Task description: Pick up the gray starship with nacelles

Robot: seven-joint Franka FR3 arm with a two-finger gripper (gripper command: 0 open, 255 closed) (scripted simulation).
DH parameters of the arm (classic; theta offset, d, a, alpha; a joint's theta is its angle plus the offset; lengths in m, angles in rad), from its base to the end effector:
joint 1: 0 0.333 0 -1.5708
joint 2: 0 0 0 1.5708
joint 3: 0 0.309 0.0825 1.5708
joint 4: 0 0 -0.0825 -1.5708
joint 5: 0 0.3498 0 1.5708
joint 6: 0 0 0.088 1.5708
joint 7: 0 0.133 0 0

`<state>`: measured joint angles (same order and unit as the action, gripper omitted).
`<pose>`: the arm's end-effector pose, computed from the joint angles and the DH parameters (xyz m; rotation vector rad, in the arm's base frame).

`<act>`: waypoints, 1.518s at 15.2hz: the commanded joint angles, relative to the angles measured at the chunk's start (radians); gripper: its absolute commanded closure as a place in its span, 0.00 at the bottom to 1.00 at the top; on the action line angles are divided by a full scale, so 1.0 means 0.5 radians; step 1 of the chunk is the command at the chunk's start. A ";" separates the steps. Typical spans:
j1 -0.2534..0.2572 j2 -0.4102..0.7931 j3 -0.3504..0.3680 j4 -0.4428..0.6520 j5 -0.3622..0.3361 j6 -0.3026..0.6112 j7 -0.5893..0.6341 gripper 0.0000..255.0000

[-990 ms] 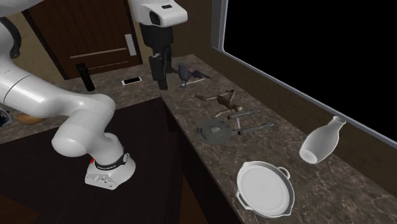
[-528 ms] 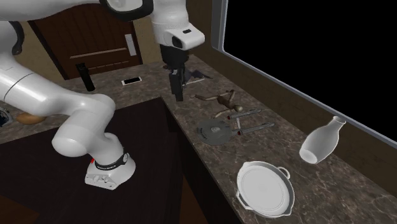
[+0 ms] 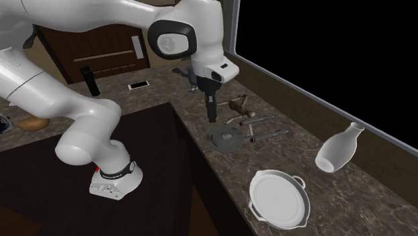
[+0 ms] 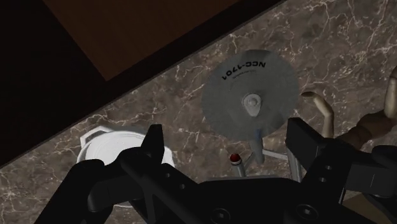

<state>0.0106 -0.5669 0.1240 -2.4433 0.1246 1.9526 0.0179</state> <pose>0.3558 0.0627 0.4838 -3.0828 -0.0889 -0.1086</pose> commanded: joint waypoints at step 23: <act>0.080 1.650 0.133 0.560 -0.185 1.244 0.049 0.00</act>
<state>0.0504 0.2443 0.1914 -2.1661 0.0346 2.5621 0.0432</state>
